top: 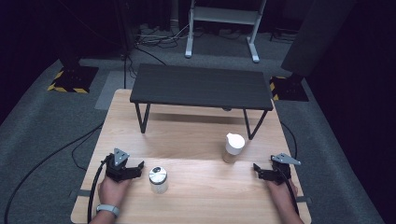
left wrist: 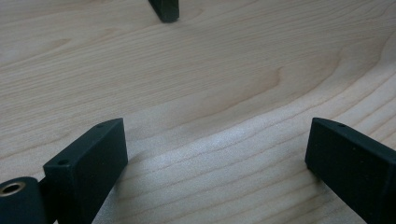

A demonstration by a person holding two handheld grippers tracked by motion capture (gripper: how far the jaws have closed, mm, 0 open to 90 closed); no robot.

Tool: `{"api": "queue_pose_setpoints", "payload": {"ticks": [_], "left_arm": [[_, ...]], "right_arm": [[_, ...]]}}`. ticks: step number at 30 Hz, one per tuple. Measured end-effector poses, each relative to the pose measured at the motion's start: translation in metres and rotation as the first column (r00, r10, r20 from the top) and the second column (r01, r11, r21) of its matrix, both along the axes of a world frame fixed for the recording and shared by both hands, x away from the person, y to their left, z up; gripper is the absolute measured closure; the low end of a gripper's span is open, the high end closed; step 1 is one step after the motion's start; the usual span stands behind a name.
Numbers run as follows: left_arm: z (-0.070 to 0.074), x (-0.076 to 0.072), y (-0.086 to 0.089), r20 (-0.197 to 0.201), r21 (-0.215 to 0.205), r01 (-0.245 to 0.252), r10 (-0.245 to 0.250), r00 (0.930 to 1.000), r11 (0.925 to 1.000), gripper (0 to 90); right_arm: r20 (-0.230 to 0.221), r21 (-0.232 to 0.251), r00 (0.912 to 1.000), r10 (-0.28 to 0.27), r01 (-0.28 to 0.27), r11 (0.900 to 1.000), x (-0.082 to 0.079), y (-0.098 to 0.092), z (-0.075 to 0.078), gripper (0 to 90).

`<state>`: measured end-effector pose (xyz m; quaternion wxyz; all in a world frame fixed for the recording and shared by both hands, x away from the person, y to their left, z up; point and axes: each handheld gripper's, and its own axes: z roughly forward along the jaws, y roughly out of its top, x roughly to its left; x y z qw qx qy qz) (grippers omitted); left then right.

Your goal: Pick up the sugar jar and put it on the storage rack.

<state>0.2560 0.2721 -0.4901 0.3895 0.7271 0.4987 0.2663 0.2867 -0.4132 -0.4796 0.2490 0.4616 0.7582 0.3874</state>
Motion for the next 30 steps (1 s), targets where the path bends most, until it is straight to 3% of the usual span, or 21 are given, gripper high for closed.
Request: {"api": "queue_pose_setpoints", "payload": {"ticks": [21,25,30], "left_arm": [[0.0038,0.0011,0.0003,-0.018,0.001,-0.007,0.007,0.9998,1.0,5.8],[0.0064,0.0028,0.0025,-0.039,-0.029,-0.023,0.022,0.999,0.9993,3.0],[0.0063,-0.0009,0.005,-0.022,-0.054,-0.029,0.028,0.9994,0.9981,1.7]], "right_arm": [[0.0,0.0,1.0,0.0,0.0,1.0,-0.0001,0.0,-0.0001,4.9],[0.0,0.0,1.0,0.001,-0.001,1.0,0.0,-0.0001,0.0,4.9],[0.0,0.0,1.0,0.001,-0.001,1.0,0.0002,-0.0002,0.0,4.9]]}}
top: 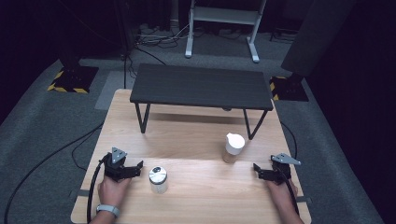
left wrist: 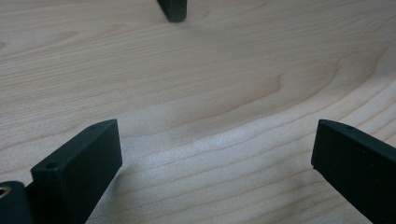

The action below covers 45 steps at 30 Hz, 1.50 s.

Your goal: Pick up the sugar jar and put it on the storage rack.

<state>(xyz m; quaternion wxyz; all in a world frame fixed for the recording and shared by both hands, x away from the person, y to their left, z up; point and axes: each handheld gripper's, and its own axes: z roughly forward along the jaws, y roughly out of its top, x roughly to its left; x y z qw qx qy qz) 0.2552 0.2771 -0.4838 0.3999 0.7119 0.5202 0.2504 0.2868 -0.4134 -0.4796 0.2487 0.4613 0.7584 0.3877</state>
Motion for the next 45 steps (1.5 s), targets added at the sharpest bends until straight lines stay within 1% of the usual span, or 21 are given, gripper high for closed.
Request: {"api": "queue_pose_setpoints", "payload": {"ticks": [4,6,8,10,11,13,17,18,22,25,27,30,33,34,36,39,41,42,44,45], "left_arm": [[0.001,-0.002,0.005,0.007,-0.028,0.0,0.0,1.0,0.9996,1.7],[0.004,-0.005,0.007,0.017,-0.038,0.008,-0.007,0.9998,0.9992,1.7],[0.007,-0.009,0.009,0.037,-0.05,0.014,-0.012,0.9993,0.9986,1.7],[0.012,-0.014,0.01,0.067,-0.069,0.018,-0.013,0.9977,0.9975,1.8],[0.016,-0.015,0.01,0.074,-0.072,0.019,-0.014,0.9972,0.9972,1.8],[0.024,-0.019,0.008,0.095,-0.063,0.018,-0.012,0.9954,0.9978,1.8],[0.038,-0.027,0.01,0.134,-0.087,0.023,-0.011,0.9909,0.9959,1.9],[0.04,-0.029,0.009,0.147,-0.09,0.03,-0.016,0.989,0.9955,1.9],[0.051,-0.04,0.005,0.196,-0.074,0.059,-0.044,0.9796,0.9955,2.1],[0.056,-0.047,0.0,0.217,-0.073,0.09,-0.072,0.9736,0.9933,2.1],[0.059,-0.051,-0.006,0.232,-0.072,0.12,-0.1,0.9675,0.9902,2.1],[0.064,-0.056,-0.015,0.249,-0.084,0.167,-0.142,0.9581,0.9824,2.1],[0.069,-0.061,-0.025,0.26,-0.081,0.215,-0.187,0.9472,0.9734,2.1],[0.07,-0.062,-0.028,0.265,-0.081,0.232,-0.203,0.9426,0.9694,2.1],[0.072,-0.064,-0.034,0.268,-0.086,0.261,-0.23,0.9355,0.9614,2.1],[0.073,-0.067,-0.041,0.269,-0.092,0.295,-0.262,0.9268,0.951,2.0],[0.073,-0.069,-0.046,0.277,-0.079,0.309,-0.277,0.9201,0.9477,2.1],[0.072,-0.07,-0.047,0.279,-0.076,0.312,-0.28,0.9187,0.9472,2.2],[0.069,-0.071,-0.049,0.271,-0.071,0.304,-0.275,0.9225,0.9499,2.2],[0.067,-0.073,-0.05,0.268,-0.073,0.295,-0.266,0.926,0.9526,2.3]], "right_arm": [[0.0,0.0,1.0,0.0,0.0,1.0,0.0,0.0,0.0,4.9],[0.0,0.0,1.0,0.0,0.0,1.0,0.0,0.0,0.0,4.9],[0.0,0.0,1.0,0.0,0.0,1.0,0.0,0.0,0.0,4.9],[0.0,0.0,1.0,0.0,0.0,1.0,0.0,0.0,0.0,4.9],[0.0,0.0,1.0,0.001,-0.001,1.0,0.0,0.0,0.0,4.9],[0.0,0.0,1.0,0.001,-0.001,1.0,0.0,0.0,0.0,4.9],[0.0,0.0,1.0,0.003,-0.003,1.0,0.0,0.0,0.0,4.9],[0.0,0.0,1.0,0.003,-0.003,1.0,0.0,0.0,0.0,4.9],[0.0,0.001,1.0,0.004,-0.004,1.0,0.0,-0.001,0.0,5.0],[0.0,0.001,1.0,0.004,-0.004,1.0,0.0,-0.001,0.0,4.9],[0.0,0.001,1.0,0.004,-0.004,1.0,0.0,-0.001,0.0,5.0],[0.0,0.001,1.0,0.004,-0.004,1.0,0.0,-0.001,0.0,5.0],[0.0,0.0,1.0,0.005,-0.005,1.0,0.0,-0.001,0.0,5.0],[0.0,0.0,1.0,0.005,-0.005,1.0,0.0,-0.001,0.0,4.9],[0.0,0.001,1.0,0.005,-0.005,1.0,0.0,-0.001,0.0,5.0],[0.001,0.0,1.0,0.005,-0.005,1.0,0.0,-0.001,0.0,5.0],[0.001,0.0,1.0,0.006,-0.006,1.0,0.0,-0.001,0.0,4.9],[0.001,0.0,1.0,0.006,-0.006,1.0,0.0,-0.001,0.0,5.0],[0.0,0.0,1.0,0.006,-0.006,1.0,0.0,-0.001,0.0,5.0],[0.001,0.001,1.0,0.006,-0.006,1.0,0.0,-0.001,0.0,5.0]]}}
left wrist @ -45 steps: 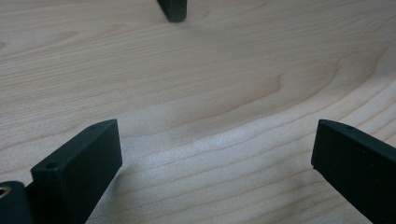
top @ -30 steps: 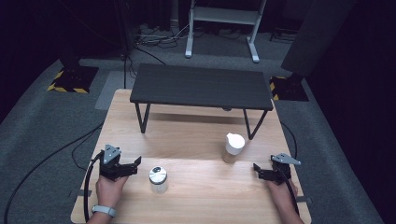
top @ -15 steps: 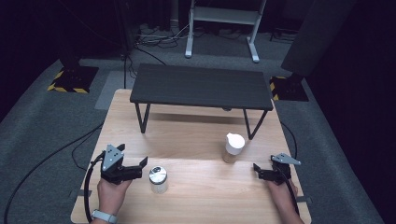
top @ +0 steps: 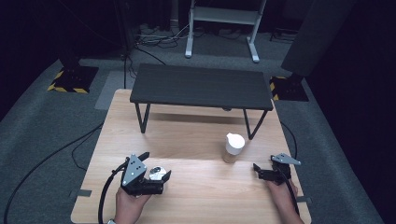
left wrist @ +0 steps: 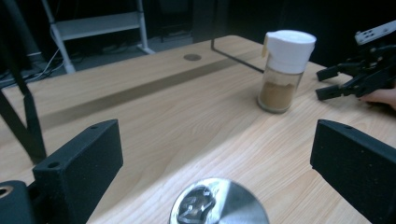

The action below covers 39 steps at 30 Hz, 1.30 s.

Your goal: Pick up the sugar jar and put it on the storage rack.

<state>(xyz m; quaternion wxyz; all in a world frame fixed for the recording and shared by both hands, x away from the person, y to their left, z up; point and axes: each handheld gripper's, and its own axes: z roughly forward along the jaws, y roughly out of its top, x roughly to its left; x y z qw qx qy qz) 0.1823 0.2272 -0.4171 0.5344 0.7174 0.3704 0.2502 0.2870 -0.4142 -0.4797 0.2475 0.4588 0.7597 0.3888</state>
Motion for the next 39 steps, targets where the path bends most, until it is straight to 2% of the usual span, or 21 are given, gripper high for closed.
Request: {"api": "queue_pose_setpoints", "payload": {"ticks": [2,6,8,11,14,17,18,19,20,22,24,25,32,38,39], "left_arm": [[-0.007,-0.004,-0.002,-0.01,-0.005,-0.014,0.014,0.9999,0.9999,2.3],[-0.019,-0.008,-0.007,-0.022,0.024,-0.033,0.034,0.9992,0.9991,2.4],[-0.027,-0.009,-0.007,-0.034,0.009,-0.047,0.047,0.9983,0.9989,2.5],[-0.035,-0.006,-0.01,-0.054,0.026,-0.037,0.039,0.9978,0.999,3.0],[-0.042,-0.003,-0.014,-0.071,0.064,-0.021,0.025,0.9971,0.9977,3.6],[-0.051,-0.001,-0.013,-0.087,0.066,-0.023,0.029,0.9958,0.9975,6.1],[-0.053,0.001,-0.012,-0.098,0.07,-0.024,0.03,0.9948,0.9973,8.7],[-0.057,0.004,-0.011,-0.126,0.071,-0.023,0.031,0.9915,0.9972,10.3],[-0.057,0.004,-0.011,-0.126,0.071,-0.023,0.031,0.9915,0.9972,12.4],[-0.061,0.006,-0.013,-0.145,0.114,-0.015,0.032,0.9889,0.9933,19.3],[-0.063,0.006,-0.014,-0.145,0.119,-0.011,0.028,0.9891,0.9928,26.5],[-0.065,0.003,-0.016,-0.123,0.131,-0.004,0.021,0.9922,0.9913,30.1],[-0.069,0.006,-0.014,-0.109,0.12,0.022,-0.009,0.994,0.9925,30.6],[-0.059,0.012,-0.017,-0.113,0.153,0.023,-0.005,0.9936,0.988,30.6],[-0.053,0.017,-0.014,-0.123,0.115,0.018,-0.003,0.9924,0.9932,30.6]], "right_arm": [[0.0,0.0,1.0,0.0,0.0,1.0,0.0,0.0,0.0,5.0],[0.0,0.0,1.0,0.002,-0.002,1.0,0.0,0.0,0.0,5.0],[0.0,0.0,1.0,0.003,-0.003,1.0,0.0,0.0,0.0,5.0],[0.0,0.0,1.0,0.003,-0.003,1.0,0.0,0.0,0.0,5.0],[0.0,0.0,1.0,0.004,-0.004,1.0,0.0,0.0,0.0,5.0],[0.0,0.0,1.0,0.005,-0.005,1.0,0.0,-0.001,0.0,5.0],[0.0,0.0,1.0,0.005,-0.005,1.0,0.0,-0.001,0.0,5.0],[0.0,0.0,1.0,0.005,-0.005,1.0,0.0,-0.001,0.0,5.0],[0.0,0.0,1.0,0.006,-0.006,1.0,0.0,-0.001,0.0,5.0],[0.0,0.0,1.0,0.006,-0.006,1.0,0.0,-0.001,0.0,5.0],[0.0,0.0,1.0,0.006,-0.006,1.0,0.0,-0.001,0.0,5.0],[0.001,0.0,1.0,0.006,-0.006,1.0,0.0,-0.001,0.0,5.0],[0.0,0.0,1.0,0.007,-0.007,1.0,0.0,-0.001,0.0,5.0],[0.0,0.001,1.0,0.007,-0.007,1.0,0.001,-0.001,0.0,5.0],[0.0,0.001,1.0,0.007,-0.007,1.0,0.001,-0.001,0.0,5.0]]}}
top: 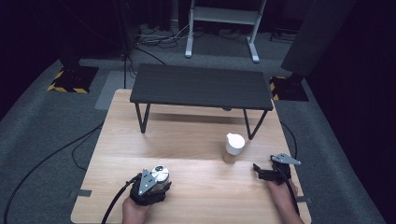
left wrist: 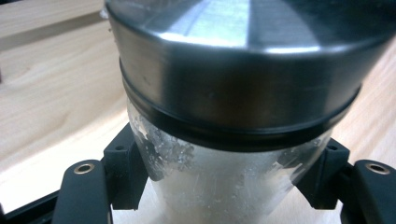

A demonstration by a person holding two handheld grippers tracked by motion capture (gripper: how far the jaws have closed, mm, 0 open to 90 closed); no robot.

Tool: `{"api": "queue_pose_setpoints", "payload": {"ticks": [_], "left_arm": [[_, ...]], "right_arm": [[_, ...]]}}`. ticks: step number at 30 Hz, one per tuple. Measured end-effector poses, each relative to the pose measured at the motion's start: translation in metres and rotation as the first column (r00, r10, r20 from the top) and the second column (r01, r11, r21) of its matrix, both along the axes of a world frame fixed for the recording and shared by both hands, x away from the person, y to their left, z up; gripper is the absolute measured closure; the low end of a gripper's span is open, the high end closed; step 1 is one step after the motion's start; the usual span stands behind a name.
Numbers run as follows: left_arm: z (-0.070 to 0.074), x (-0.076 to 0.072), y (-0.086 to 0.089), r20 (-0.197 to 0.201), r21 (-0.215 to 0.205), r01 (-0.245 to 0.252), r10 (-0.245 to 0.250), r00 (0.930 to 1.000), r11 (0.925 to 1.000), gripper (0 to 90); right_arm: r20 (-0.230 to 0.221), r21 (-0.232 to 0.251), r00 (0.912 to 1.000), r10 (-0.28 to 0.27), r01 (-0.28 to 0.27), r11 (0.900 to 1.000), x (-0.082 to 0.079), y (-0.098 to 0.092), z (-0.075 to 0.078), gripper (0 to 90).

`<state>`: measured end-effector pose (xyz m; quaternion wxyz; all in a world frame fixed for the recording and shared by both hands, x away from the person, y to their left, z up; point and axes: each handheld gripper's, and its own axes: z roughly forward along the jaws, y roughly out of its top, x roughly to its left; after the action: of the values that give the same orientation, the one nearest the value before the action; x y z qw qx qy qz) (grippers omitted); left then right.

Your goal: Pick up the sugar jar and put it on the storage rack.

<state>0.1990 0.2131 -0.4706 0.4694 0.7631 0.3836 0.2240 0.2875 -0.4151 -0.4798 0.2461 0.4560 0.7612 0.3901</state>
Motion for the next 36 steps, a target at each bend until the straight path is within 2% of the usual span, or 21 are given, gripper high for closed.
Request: {"api": "queue_pose_setpoints", "payload": {"ticks": [1,2,3,5,6,7,12,13,15,16,17,18,21,24,25,28,30,31,36], "left_arm": [[0.004,0.002,0.001,0.001,-0.02,-0.001,0.001,1.0,0.9998,30.6],[0.004,0.002,0.001,0.001,-0.02,-0.001,0.001,1.0,0.9998,30.6],[0.013,0.005,0.001,0.026,-0.036,-0.001,0.002,0.9997,0.9994,30.6],[0.024,0.009,0.0,0.043,-0.051,0.002,0.0,0.9991,0.9987,30.6],[0.024,0.009,0.0,0.043,-0.051,0.002,0.0,0.9991,0.9987,30.6],[0.036,0.016,-0.001,0.04,-0.063,0.003,0.0,0.9992,0.998,30.6],[0.059,0.034,-0.004,0.024,-0.081,-0.003,0.005,0.9997,0.9967,30.6],[0.07,0.043,-0.005,0.036,-0.086,0.001,0.002,0.9993,0.9963,30.6],[0.082,0.052,-0.005,0.046,-0.097,0.006,-0.002,0.9989,0.9952,30.6],[0.082,0.052,-0.005,0.046,-0.097,0.006,-0.002,0.9989,0.9952,30.6],[0.09,0.057,-0.005,0.046,-0.103,0.007,-0.002,0.9989,0.9947,30.6],[0.106,0.068,-0.005,0.044,-0.114,0.013,-0.008,0.999,0.9934,30.6],[0.131,0.084,-0.008,0.036,-0.129,0.015,-0.01,0.9993,0.9915,30.6],[0.151,0.095,-0.012,0.061,-0.14,0.016,-0.008,0.9981,0.99,30.6],[0.151,0.095,-0.012,0.061,-0.14,0.016,-0.008,0.9981,0.99,30.6],[0.17,0.11,-0.02,0.081,-0.126,0.012,-0.002,0.9967,0.9919,30.6],[0.179,0.121,-0.025,0.091,-0.122,0.008,0.003,0.9959,0.9926,30.5],[0.189,0.131,-0.032,0.105,-0.113,0.005,0.007,0.9944,0.9935,30.5],[0.205,0.154,-0.044,0.123,-0.118,0.0,0.014,0.9924,0.993,30.5]], "right_arm": [[0.0,0.0,1.0,0.0,0.0,1.0,0.0,0.0,0.0,5.0],[0.0,0.0,1.0,0.0,0.0,1.0,0.0,0.0,0.0,5.0],[0.0,0.0,1.0,0.0,0.0,1.0,0.0,0.0,0.0,5.0],[0.0,0.0,1.0,0.0,0.0,1.0,0.0,0.0,0.0,5.1],[0.0,0.0,1.0,0.0,0.0,1.0,0.0,0.0,0.0,5.1],[0.0,0.0,1.0,0.0,0.0,1.0,0.0,0.0,0.0,5.0],[0.0,0.0,1.0,-0.001,0.001,1.0,0.0,0.0,0.0,5.1],[0.0,0.0,1.0,-0.001,0.001,1.0,0.0,0.0,0.0,5.0],[0.0,0.0,1.0,0.0,0.0,1.0,0.0,0.0,0.0,5.0],[0.0,0.0,1.0,0.0,0.0,1.0,0.0,0.0,0.0,5.0],[0.0,0.0,1.0,0.0,0.0,1.0,0.0,0.0,0.0,5.1],[0.0,0.0,1.0,0.0,0.0,1.0,0.0,0.0,0.0,5.1],[0.0,0.0,1.0,0.001,-0.001,1.0,0.0,0.0,0.0,5.1],[0.0,0.0,1.0,0.001,-0.001,1.0,0.0,0.0,0.0,5.1],[0.0,0.0,1.0,0.001,-0.001,1.0,0.0,0.0,0.0,5.1],[0.0,0.001,1.0,0.002,-0.002,1.0,0.0,0.0,0.0,5.1],[0.0,0.001,1.0,0.003,-0.003,1.0,0.0,0.0,0.0,5.2],[-0.001,0.001,1.0,0.003,-0.003,1.0,0.0,-0.001,0.0,5.2],[-0.001,0.001,1.0,0.003,-0.003,1.0,0.001,-0.001,0.0,5.2]]}}
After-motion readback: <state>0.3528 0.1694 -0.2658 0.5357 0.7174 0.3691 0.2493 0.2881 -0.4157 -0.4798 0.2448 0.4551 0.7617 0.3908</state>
